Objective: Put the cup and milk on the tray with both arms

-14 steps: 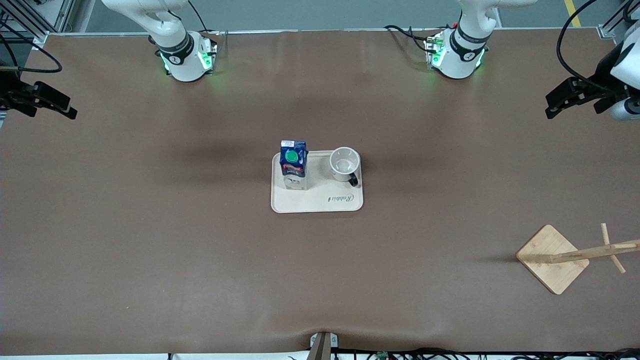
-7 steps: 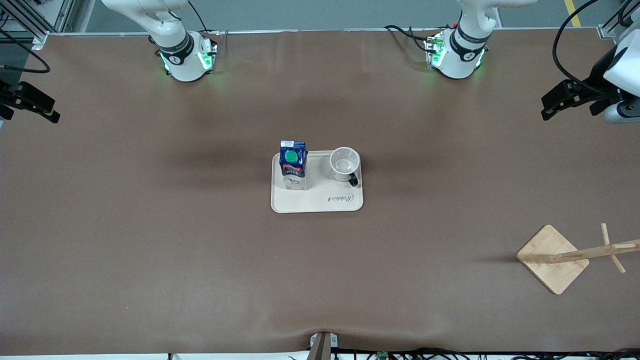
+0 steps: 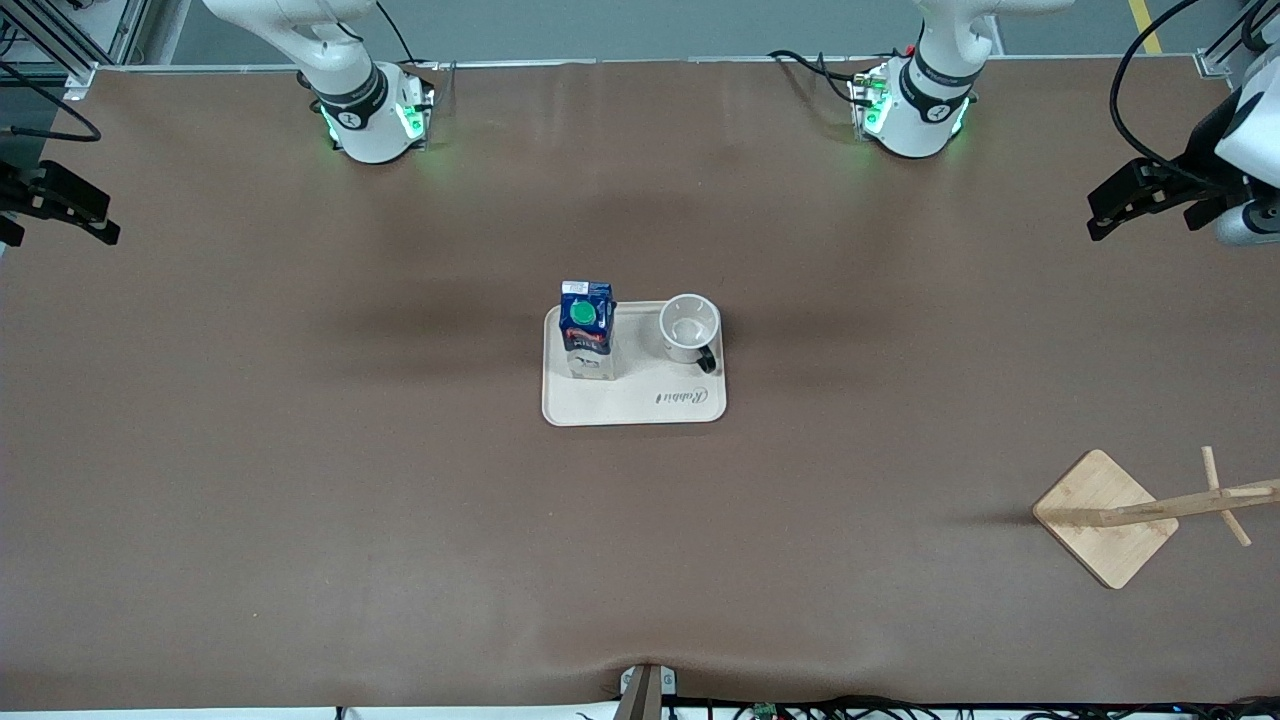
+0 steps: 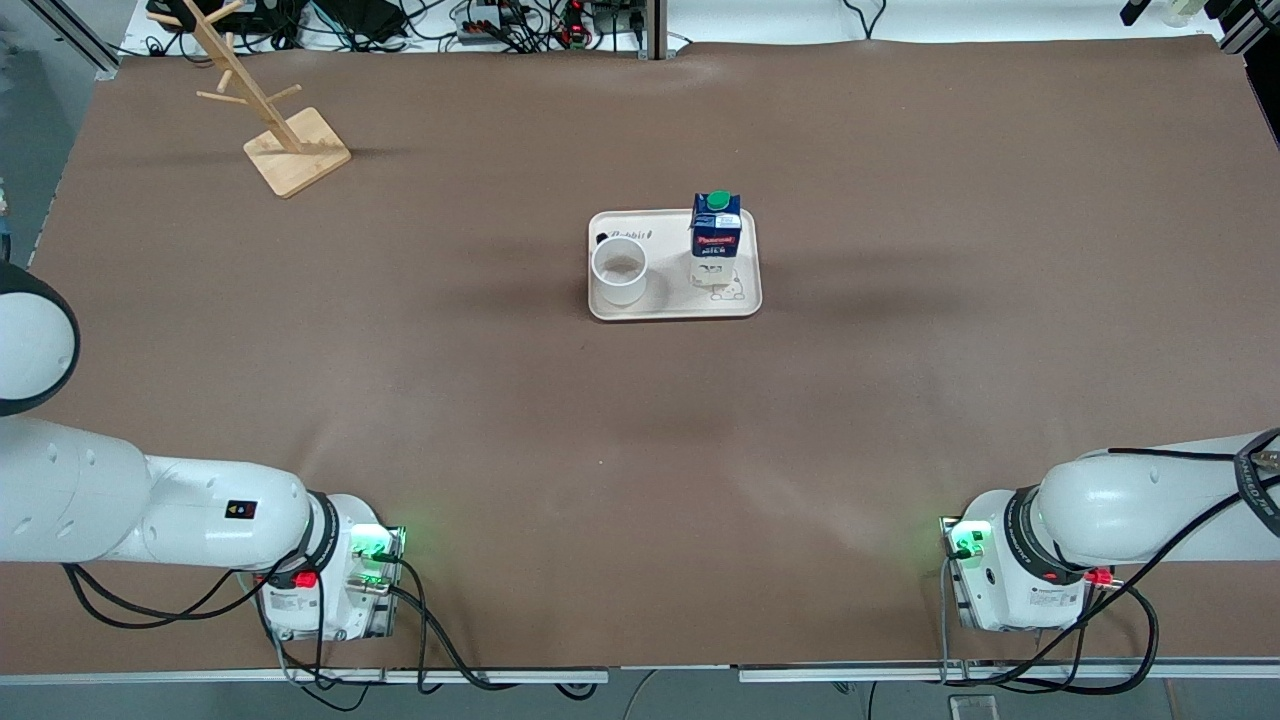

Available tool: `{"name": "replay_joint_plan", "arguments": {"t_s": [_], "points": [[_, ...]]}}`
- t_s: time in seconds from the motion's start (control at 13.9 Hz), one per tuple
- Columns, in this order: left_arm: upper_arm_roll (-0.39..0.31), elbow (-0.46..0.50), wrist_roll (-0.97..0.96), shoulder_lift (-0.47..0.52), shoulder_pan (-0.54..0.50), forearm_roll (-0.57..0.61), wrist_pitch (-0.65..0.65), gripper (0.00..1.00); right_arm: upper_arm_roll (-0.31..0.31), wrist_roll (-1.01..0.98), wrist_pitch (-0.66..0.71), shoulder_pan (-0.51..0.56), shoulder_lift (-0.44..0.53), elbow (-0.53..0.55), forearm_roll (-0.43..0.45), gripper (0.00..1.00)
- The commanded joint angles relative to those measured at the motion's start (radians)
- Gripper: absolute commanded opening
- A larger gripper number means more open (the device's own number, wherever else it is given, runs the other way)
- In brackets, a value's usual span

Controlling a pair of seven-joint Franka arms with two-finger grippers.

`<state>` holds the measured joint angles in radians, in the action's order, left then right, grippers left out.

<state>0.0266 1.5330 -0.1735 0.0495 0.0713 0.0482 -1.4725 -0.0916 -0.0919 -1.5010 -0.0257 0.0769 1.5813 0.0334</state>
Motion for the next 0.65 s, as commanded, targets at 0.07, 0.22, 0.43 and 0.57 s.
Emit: {"name": "replay_joint_plan", "arguments": {"t_s": [0.07, 0.22, 0.43, 0.57], "points": [[0.000, -0.028, 0.002, 0.003, -0.007, -0.019, 0.009, 1.00, 0.003, -0.017, 0.036, 0.007, -0.006, -0.023, -0.012, 1.00], [0.000, -0.031, 0.003, 0.003, -0.007, -0.019, 0.008, 1.00, 0.003, -0.017, 0.038, 0.007, -0.006, -0.023, -0.013, 1.00], [0.000, -0.030, 0.003, 0.003, -0.007, -0.040, 0.008, 1.00, 0.003, -0.017, 0.038, 0.007, -0.006, -0.023, -0.013, 1.00], [0.000, -0.028, 0.005, 0.003, -0.007, -0.042, 0.009, 1.00, 0.003, -0.017, 0.038, 0.007, -0.006, -0.023, -0.015, 1.00]]}}
